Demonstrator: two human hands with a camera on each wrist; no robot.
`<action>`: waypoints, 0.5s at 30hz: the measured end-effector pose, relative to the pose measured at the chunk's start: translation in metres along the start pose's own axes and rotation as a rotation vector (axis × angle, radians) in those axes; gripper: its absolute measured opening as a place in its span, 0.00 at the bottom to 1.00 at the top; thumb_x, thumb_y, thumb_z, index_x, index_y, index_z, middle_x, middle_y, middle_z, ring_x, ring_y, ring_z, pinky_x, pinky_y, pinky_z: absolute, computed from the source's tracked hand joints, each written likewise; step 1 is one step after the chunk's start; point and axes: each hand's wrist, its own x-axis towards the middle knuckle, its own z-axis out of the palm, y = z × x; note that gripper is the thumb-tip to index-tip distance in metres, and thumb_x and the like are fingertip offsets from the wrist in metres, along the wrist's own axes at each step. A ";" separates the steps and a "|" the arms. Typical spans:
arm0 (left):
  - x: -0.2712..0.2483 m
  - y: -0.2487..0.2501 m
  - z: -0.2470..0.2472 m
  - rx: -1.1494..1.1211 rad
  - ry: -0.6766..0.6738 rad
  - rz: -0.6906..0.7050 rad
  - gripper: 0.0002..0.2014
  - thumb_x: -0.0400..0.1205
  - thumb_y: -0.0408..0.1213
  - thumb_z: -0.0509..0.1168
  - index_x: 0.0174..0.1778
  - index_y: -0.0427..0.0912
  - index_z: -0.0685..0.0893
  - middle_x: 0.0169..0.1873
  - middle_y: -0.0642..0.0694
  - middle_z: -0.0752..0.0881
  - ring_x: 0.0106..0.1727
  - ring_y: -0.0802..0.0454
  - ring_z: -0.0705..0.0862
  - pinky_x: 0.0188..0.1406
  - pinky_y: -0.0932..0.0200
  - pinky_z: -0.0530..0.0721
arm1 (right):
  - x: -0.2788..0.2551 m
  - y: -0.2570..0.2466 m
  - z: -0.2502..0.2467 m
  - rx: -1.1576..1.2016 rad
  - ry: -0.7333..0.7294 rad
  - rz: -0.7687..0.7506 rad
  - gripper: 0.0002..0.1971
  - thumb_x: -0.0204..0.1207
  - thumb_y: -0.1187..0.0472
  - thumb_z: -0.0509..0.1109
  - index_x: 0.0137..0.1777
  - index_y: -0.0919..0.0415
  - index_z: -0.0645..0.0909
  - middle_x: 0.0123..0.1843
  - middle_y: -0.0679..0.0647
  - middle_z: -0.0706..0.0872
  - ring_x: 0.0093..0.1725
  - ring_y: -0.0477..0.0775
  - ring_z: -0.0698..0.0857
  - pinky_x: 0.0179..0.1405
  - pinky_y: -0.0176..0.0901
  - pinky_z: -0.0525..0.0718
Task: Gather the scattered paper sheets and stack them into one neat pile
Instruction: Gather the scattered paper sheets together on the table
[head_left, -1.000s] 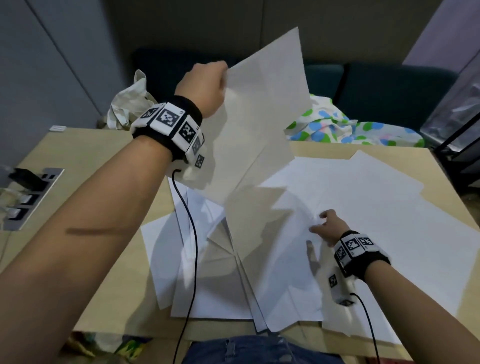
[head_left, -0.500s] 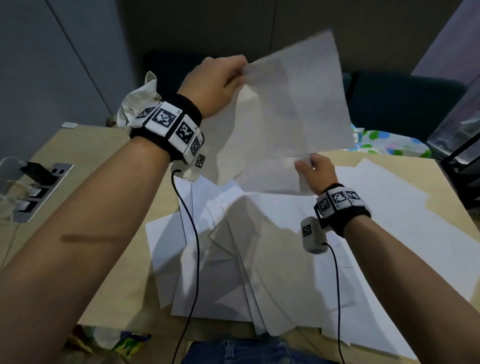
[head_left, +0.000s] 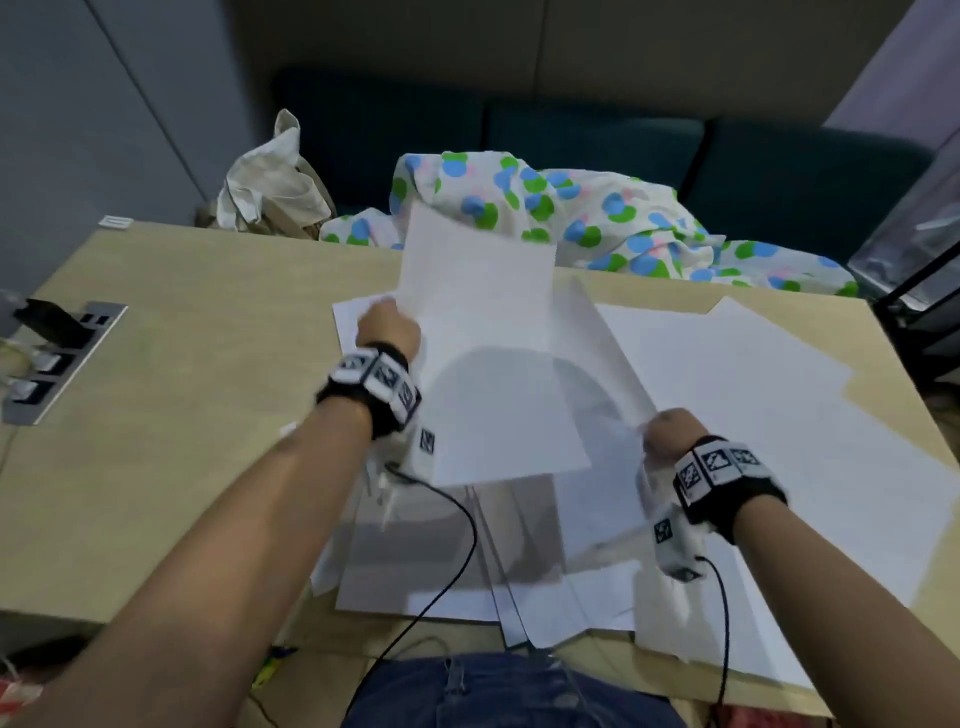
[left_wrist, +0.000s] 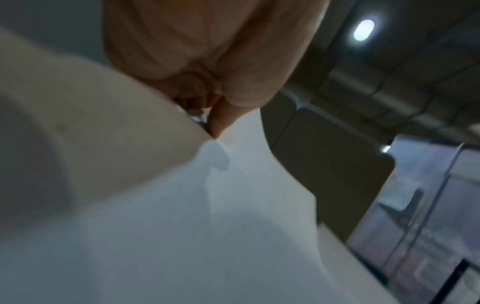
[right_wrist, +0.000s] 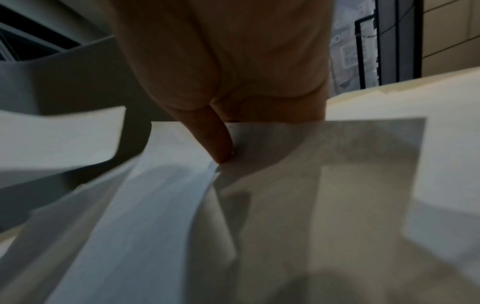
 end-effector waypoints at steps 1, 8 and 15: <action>-0.009 -0.013 0.019 -0.008 -0.055 -0.066 0.19 0.85 0.29 0.53 0.71 0.28 0.73 0.71 0.30 0.76 0.72 0.33 0.75 0.68 0.48 0.74 | -0.002 0.000 0.010 0.023 -0.010 0.038 0.17 0.81 0.62 0.60 0.66 0.68 0.80 0.66 0.65 0.82 0.67 0.61 0.82 0.64 0.44 0.80; -0.069 -0.050 0.099 -0.108 -0.250 -0.319 0.23 0.82 0.30 0.55 0.75 0.33 0.68 0.70 0.33 0.77 0.68 0.34 0.78 0.68 0.48 0.79 | -0.013 -0.003 0.029 0.034 -0.019 0.100 0.21 0.82 0.62 0.57 0.71 0.75 0.70 0.71 0.71 0.76 0.68 0.67 0.77 0.59 0.49 0.76; -0.082 -0.031 0.104 -0.284 -0.265 -0.449 0.36 0.76 0.33 0.61 0.79 0.42 0.52 0.71 0.37 0.74 0.67 0.35 0.78 0.67 0.45 0.79 | -0.021 -0.008 0.031 0.137 -0.124 0.125 0.40 0.80 0.35 0.52 0.79 0.70 0.60 0.72 0.69 0.74 0.70 0.67 0.76 0.67 0.55 0.73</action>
